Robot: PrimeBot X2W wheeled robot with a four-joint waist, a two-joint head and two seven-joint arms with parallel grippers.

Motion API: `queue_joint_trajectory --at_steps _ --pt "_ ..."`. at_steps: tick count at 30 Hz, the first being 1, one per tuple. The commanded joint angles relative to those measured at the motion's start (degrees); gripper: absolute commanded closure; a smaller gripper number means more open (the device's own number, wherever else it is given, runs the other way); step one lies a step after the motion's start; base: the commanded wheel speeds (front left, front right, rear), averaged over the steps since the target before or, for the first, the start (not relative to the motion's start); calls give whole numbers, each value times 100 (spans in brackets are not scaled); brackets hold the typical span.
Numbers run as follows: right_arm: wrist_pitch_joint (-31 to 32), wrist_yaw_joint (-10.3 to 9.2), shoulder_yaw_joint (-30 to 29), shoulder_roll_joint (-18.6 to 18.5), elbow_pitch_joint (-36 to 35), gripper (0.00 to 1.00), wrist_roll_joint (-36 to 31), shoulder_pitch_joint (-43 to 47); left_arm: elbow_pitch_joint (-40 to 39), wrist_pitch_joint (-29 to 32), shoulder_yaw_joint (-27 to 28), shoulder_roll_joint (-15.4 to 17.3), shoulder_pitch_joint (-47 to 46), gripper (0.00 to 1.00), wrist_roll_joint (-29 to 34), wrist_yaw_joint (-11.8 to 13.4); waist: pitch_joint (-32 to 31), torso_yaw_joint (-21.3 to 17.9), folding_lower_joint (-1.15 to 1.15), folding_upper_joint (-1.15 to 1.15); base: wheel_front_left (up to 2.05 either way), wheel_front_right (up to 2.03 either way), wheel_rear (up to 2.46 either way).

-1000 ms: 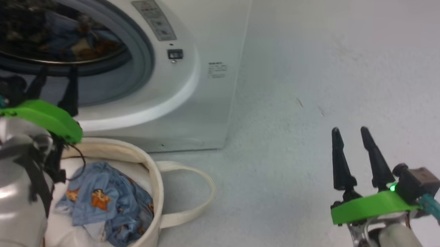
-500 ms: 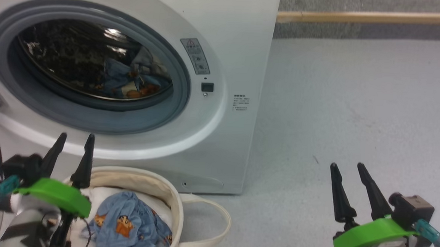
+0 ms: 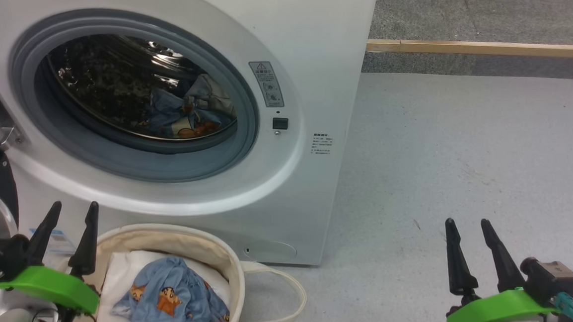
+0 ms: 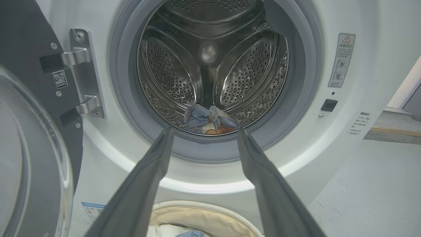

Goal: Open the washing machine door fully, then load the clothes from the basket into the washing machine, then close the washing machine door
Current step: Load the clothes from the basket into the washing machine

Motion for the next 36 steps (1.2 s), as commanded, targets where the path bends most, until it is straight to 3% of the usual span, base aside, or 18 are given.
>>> queue_joint_trajectory --at_steps 1,36 --pt "-71 3 59 -93 -189 0 -47 5 -210 -69 258 199 -159 0 62 -31 2 11 0 0 0 0 0" --pt "-71 3 108 -116 -199 0 -4 -36 -290 -69 434 -35 -91 0 268 -32 127 -146 0 0 0 0 0"
